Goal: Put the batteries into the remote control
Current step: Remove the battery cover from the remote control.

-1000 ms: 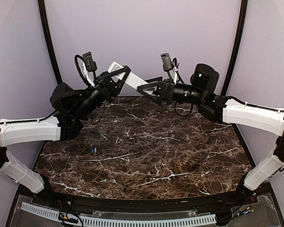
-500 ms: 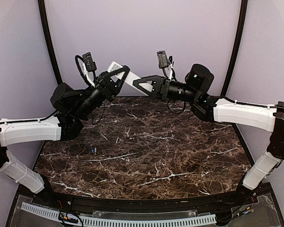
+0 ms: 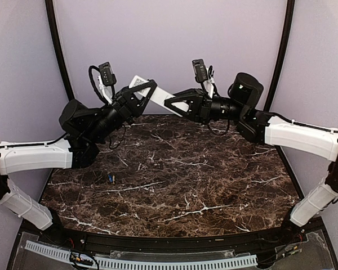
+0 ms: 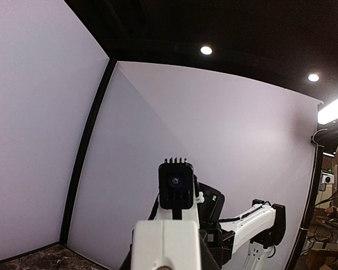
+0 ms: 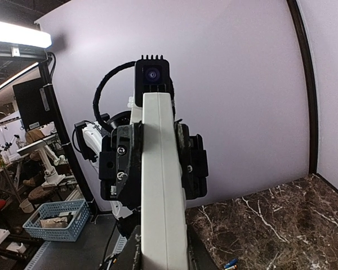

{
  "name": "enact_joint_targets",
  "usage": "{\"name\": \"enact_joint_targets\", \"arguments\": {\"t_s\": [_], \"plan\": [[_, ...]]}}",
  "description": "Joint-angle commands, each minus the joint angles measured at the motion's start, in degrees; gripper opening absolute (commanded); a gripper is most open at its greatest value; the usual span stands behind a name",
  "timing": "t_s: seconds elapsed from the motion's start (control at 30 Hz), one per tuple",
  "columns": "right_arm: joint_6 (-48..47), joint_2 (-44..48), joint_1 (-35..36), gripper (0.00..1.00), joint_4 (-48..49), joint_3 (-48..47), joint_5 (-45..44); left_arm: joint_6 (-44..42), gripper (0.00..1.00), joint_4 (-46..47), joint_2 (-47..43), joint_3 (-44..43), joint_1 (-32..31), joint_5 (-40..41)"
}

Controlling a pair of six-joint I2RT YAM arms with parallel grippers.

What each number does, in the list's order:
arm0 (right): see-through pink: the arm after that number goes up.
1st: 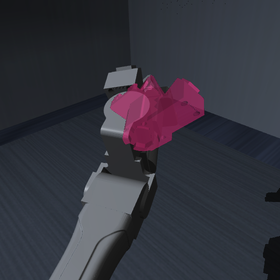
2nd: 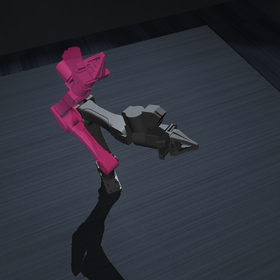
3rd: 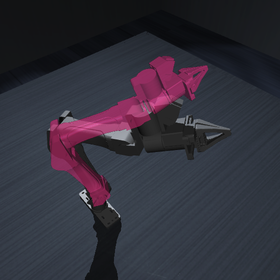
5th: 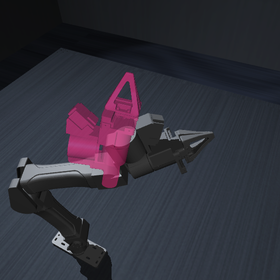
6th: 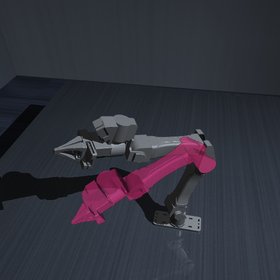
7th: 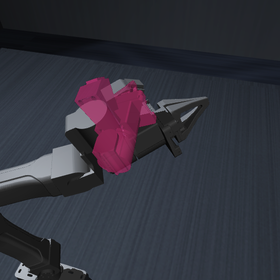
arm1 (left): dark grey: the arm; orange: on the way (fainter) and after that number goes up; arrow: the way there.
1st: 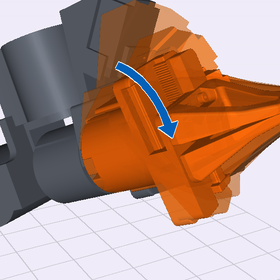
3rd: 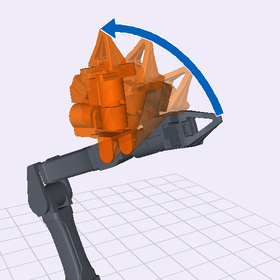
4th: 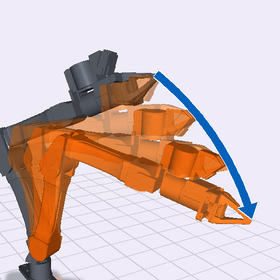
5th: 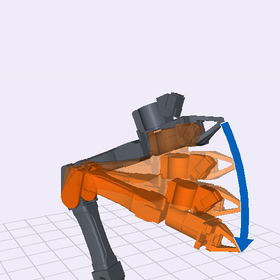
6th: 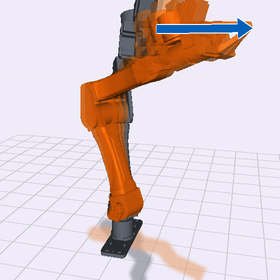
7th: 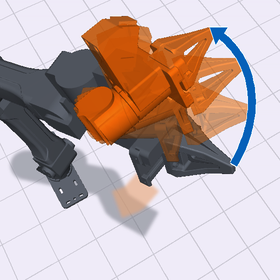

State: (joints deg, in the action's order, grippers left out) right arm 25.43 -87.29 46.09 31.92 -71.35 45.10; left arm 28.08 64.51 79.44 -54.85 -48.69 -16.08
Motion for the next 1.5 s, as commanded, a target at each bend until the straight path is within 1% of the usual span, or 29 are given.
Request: {"name": "enact_joint_targets", "arguments": {"t_s": [0.0,0.23,0.37,0.5,0.6,0.7,0.77,0.83,0.9,0.93,1.1,1.23,1.47], "plan": [[-6.59,2.64,-0.73,0.24,-10.35,1.48,-3.32,-4.40,0.00,-0.63,-2.33,0.35,0.61,0.59],[-5.83,2.73,-0.76,0.45,-12.05,-0.74,-4.82,-2.25,0.00,0.95,-1.70,0.50,0.62,0.50],[-6.12,3.57,-0.82,0.63,-12.58,-0.56,-3.97,-1.34,0.00,1.88,-1.69,0.88,0.61,0.68],[-7.28,5.21,-0.97,0.78,-15.69,-0.28,-3.17,-2.26,0.00,0.68,-2.11,0.95,0.63,1.33],[-8.18,6.27,-1.16,0.91,-19.32,-0.72,-3.12,-2.56,0.00,0.70,-2.14,0.91,0.61,1.26],[-8.84,7.47,-1.65,0.94,-23.68,-1.06,-4.39,-2.65,0.00,0.75,-2.09,0.84,0.61,1.07],[-9.19,8.15,-1.92,0.92,-26.49,-1.30,-4.66,-2.81,0.00,0.64,-2.20,0.84,0.61,0.99],[-9.26,8.90,-2.17,0.88,-28.45,-1.30,-4.76,-3.03,0.00,0.50,-2.37,0.80,0.62,0.97],[-9.01,9.43,-2.30,0.81,-29.33,-0.74,-4.60,-3.29,0.00,0.30,-2.50,0.80,0.61,1.04],[-8.81,9.72,-2.36,0.76,-29.42,-0.35,-4.51,-3.33,0.00,0.28,-2.52,0.80,0.61,1.00],[-6.61,10.79,-2.96,0.60,-28.18,1.74,-4.77,-3.53,0.00,-0.08,-2.45,0.54,0.61,0.73],[-5.68,11.00,-3.28,0.43,-27.32,2.01,-4.19,-3.32,0.00,-0.16,-2.44,0.39,0.61,0.54],[-4.87,10.66,-3.55,0.33,-26.54,1.80,-3.23,-3.21,0.00,-0.56,-2.53,0.28,0.61,0.39]]}}
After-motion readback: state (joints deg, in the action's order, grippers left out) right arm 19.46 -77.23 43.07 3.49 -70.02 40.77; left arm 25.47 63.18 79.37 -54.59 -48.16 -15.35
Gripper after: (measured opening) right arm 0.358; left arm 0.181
